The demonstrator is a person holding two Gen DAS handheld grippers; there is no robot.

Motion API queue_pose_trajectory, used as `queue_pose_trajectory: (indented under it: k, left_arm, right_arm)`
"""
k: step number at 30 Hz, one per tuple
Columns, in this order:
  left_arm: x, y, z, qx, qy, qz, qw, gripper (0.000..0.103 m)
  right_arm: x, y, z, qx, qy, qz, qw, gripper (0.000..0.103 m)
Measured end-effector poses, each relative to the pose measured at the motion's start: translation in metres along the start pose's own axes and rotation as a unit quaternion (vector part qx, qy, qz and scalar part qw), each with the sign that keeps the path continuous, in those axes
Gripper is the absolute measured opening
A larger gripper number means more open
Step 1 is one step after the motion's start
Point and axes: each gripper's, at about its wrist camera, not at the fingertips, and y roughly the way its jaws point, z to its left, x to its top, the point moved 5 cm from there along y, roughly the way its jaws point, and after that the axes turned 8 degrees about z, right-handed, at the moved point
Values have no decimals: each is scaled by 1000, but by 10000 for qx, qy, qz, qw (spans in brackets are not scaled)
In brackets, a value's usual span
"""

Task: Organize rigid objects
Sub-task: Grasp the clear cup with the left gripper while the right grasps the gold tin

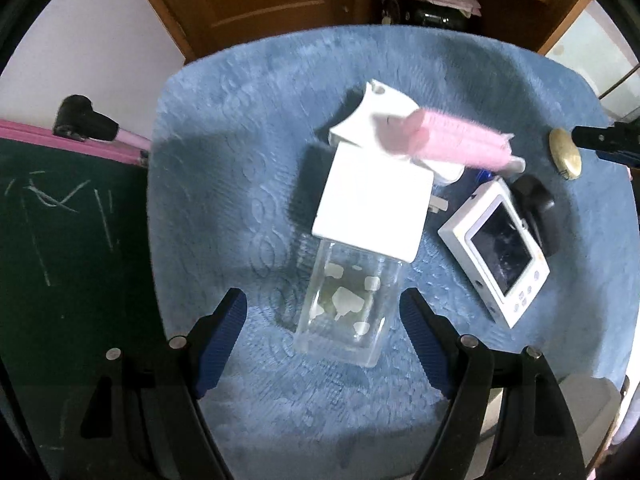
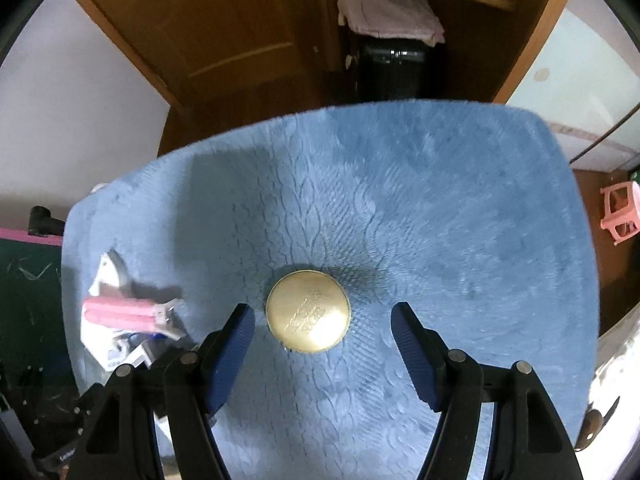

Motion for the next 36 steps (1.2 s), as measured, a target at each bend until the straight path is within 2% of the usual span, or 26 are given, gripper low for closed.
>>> queue_pose_trajectory:
  k: [9, 15, 18, 20, 23, 25, 30, 36]
  left_arm:
    - [5, 16, -5, -94, -1, 143, 9999, 81]
    - [8, 23, -5, -38, 26, 140, 9999, 81]
    - [8, 27, -8, 30, 55, 164, 9998, 80]
    - [7, 28, -11, 31, 75, 178, 9998, 71]
    - [10, 28, -19, -2, 88, 166, 9998, 66]
    - [12, 26, -21, 2, 92, 153, 9998, 58]
    - [8, 18, -29, 254, 84, 7, 9996, 58]
    - [4, -13, -30, 308, -82, -181, 9993, 57]
  right_arm:
    - [0, 36, 12, -10, 44, 214, 9998, 71]
    - [-2, 43, 23, -340, -118, 195, 9992, 71]
    - [-4, 49, 29, -545, -196, 186, 9981, 64]
    - [-5, 49, 30, -570, -233, 169, 9980, 56]
    - [-8, 46, 30, -628, -262, 174, 9975, 55]
    - [-8, 46, 30, -627, -269, 176, 9975, 55]
    - [-8, 39, 22, -546, -252, 165, 9981, 55]
    - [-12, 17, 13, -398, -211, 47, 9990, 55]
